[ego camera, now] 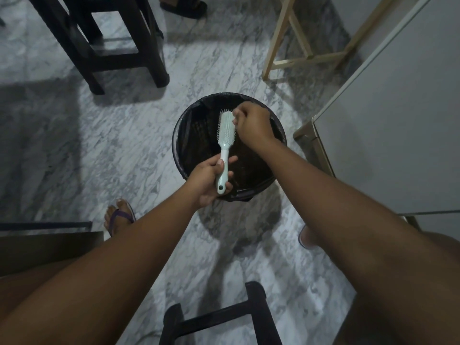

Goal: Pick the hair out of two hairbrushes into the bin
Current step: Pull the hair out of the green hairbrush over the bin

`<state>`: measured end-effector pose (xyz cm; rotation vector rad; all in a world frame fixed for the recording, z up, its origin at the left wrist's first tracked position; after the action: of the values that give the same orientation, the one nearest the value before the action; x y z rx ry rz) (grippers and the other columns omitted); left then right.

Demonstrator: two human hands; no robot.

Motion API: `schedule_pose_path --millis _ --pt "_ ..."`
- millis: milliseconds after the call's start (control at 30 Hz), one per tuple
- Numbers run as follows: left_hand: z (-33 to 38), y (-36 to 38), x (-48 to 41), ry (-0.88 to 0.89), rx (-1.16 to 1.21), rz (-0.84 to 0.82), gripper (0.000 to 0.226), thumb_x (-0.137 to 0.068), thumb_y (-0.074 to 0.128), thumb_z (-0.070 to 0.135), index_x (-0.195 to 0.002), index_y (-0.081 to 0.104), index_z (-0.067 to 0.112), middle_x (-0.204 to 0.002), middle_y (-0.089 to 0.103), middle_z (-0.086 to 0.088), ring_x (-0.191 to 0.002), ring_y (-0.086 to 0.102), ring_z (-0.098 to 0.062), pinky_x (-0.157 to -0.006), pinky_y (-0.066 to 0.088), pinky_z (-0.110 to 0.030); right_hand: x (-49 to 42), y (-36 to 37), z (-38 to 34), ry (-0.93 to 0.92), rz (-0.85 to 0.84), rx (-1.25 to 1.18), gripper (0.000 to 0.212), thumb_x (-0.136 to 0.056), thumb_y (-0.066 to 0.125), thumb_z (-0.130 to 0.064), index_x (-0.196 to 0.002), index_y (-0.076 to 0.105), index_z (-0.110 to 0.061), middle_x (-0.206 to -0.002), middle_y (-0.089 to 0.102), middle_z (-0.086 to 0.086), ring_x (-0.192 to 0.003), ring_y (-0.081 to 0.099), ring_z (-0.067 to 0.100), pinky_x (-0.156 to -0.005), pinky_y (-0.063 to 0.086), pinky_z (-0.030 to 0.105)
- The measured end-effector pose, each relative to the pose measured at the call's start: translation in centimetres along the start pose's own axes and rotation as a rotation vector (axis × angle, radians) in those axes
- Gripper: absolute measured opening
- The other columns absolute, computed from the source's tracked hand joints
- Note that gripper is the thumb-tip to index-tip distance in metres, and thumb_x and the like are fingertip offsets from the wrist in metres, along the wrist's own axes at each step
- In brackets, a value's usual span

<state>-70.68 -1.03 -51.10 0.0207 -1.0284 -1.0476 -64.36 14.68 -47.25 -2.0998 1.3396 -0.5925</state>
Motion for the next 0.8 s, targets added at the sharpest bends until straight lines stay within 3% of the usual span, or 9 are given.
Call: schedule_pose_path --millis 33,100,167,233,300,400,567,667,800 --pt "0.1 -0.2 -0.1 -0.006 0.019 0.007 0.037 -0.106 0.037 0.013 -0.141 0.049 0.013 -0.131 0.064 -0.001 -0.073 0.053 -0.013 -0.054 0.043 -0.025 -0.3 -0.3 -0.4 0.030 0.030 -0.045 0.021 -0.097 0.049 -0.010 -0.092 0.068 -0.004 -0.083 0.071 0.009 -0.068 0.061 0.009 -0.058 0.045 0.009" --pt "0.2 -0.5 -0.3 -0.011 0.056 0.019 0.038 -0.106 0.037 0.014 -0.143 0.047 0.012 -0.131 0.064 0.000 -0.073 0.055 -0.013 -0.053 0.045 -0.025 -1.0 -0.2 -1.0 0.065 0.033 -0.050 0.021 -0.096 0.047 -0.004 -0.103 0.066 -0.002 -0.096 0.071 0.012 -0.081 0.064 0.014 -0.062 0.042 0.005" --pt "0.2 -0.6 -0.4 -0.018 0.090 0.015 0.039 -0.106 0.038 0.014 -0.145 0.046 0.013 -0.131 0.064 0.000 -0.073 0.058 -0.013 -0.054 0.046 -0.025 -1.4 0.4 -1.3 0.066 -0.040 0.033 0.030 -0.094 0.056 -0.012 -0.122 0.062 -0.004 -0.119 0.066 0.015 -0.110 0.062 0.024 -0.086 0.045 0.018" --pt "0.3 -0.5 -0.3 -0.025 0.117 0.001 0.040 -0.105 0.039 0.014 -0.144 0.046 0.015 -0.131 0.064 0.000 -0.071 0.062 -0.012 -0.055 0.048 -0.026 -1.4 1.2 -1.0 0.065 -0.151 0.132 0.054 -0.088 0.070 -0.031 -0.134 0.056 -0.007 -0.133 0.059 0.015 -0.125 0.054 0.027 -0.104 0.040 0.030" --pt "0.6 -0.3 -0.2 -0.043 0.135 -0.002 0.040 -0.104 0.040 0.014 -0.143 0.047 0.017 -0.128 0.066 0.000 -0.071 0.064 -0.013 -0.056 0.049 -0.027 -1.1 1.6 -0.7 0.085 -0.185 0.126 0.060 -0.081 0.078 -0.037 -0.130 0.061 -0.005 -0.127 0.066 0.013 -0.120 0.060 0.023 -0.104 0.044 0.029" --pt "0.9 -0.2 0.0 -0.079 0.111 0.024 0.039 -0.104 0.041 0.023 -0.142 0.048 0.016 -0.123 0.069 0.001 -0.071 0.064 -0.013 -0.055 0.049 -0.027 -0.8 1.8 -0.1 0.109 -0.120 0.015 0.046 -0.077 0.083 -0.030 -0.114 0.072 -0.003 -0.109 0.074 0.011 -0.105 0.068 0.018 -0.095 0.050 0.022" --pt "0.9 -0.3 0.1 -0.044 0.037 0.028 0.039 -0.105 0.039 0.020 -0.143 0.047 0.021 -0.123 0.068 0.004 -0.077 0.065 -0.014 -0.060 0.047 -0.030 -0.5 1.3 -0.1 0.081 -0.064 -0.052 0.032 -0.078 0.083 -0.021 -0.104 0.076 -0.005 -0.101 0.076 0.009 -0.095 0.071 0.014 -0.087 0.050 0.016" --pt "0.9 0.0 0.3 -0.036 0.053 0.004 0.038 -0.106 0.039 0.019 -0.144 0.046 0.021 -0.123 0.067 0.005 -0.086 0.068 -0.017 -0.064 0.047 -0.032 -0.7 0.8 -0.1 0.061 -0.030 -0.096 0.016 -0.082 0.077 -0.016 -0.096 0.078 -0.007 -0.092 0.077 0.008 -0.084 0.073 0.014 -0.085 0.057 0.023" --pt "1.6 -0.3 0.5 -0.034 0.106 -0.045 0.038 -0.106 0.042 0.019 -0.143 0.047 0.021 -0.122 0.070 0.003 -0.092 0.072 -0.020 -0.062 0.051 -0.031 -1.2 0.1 0.2 0.266 0.001 -0.433 0.012 -0.094 0.060 -0.007 -0.088 0.069 -0.004 -0.085 0.074 0.013 -0.069 0.074 0.023 -0.069 0.064 0.034"
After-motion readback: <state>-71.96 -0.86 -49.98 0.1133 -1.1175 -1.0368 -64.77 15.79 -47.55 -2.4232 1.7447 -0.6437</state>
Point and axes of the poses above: each hand's wrist, its own x-axis away from the middle knuckle, its own y-axis out of the palm, z = x × y, the point moved 2 cm from there along -x, towards the middle knuckle
